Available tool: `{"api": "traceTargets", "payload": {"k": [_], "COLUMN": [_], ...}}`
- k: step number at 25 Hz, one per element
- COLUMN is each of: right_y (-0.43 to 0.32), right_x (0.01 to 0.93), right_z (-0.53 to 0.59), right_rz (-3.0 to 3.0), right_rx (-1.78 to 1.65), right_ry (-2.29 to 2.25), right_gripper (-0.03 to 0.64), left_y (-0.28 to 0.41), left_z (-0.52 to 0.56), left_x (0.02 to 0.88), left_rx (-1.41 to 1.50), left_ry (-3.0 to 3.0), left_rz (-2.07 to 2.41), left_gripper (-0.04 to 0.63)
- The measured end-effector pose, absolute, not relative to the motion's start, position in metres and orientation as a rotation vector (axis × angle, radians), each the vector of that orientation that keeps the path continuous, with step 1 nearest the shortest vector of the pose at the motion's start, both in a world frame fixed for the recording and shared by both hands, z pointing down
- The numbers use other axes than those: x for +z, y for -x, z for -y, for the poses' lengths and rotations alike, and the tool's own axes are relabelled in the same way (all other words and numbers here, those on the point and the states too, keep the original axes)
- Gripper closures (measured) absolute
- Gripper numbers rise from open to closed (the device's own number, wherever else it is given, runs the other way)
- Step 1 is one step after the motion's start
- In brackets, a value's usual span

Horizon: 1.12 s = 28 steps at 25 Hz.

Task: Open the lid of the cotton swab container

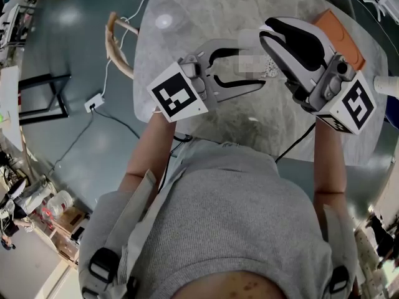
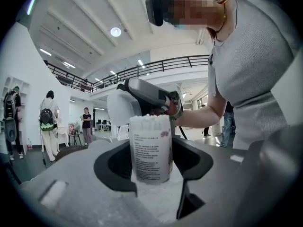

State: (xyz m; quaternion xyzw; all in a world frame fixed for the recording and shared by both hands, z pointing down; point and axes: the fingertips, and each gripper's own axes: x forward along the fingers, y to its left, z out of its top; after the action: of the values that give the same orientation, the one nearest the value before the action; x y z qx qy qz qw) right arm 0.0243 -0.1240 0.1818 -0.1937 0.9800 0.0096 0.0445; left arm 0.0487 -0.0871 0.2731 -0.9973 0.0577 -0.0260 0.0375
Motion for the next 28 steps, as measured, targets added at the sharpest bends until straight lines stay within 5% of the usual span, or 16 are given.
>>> {"api": "traceTargets", "payload": {"k": [28], "right_y": [-0.03], "right_x": [0.185], "right_z": [0.139], "right_rz": [-3.034], "right_rx": [0.048], "right_ry": [0.72], "right_gripper": [0.583], "left_y": [-0.053], "left_z": [0.076], "left_x": [0.259], "left_rx": [0.017], "left_ry": [3.022], "left_rz": [-0.12], "left_gripper": [0.379]}}
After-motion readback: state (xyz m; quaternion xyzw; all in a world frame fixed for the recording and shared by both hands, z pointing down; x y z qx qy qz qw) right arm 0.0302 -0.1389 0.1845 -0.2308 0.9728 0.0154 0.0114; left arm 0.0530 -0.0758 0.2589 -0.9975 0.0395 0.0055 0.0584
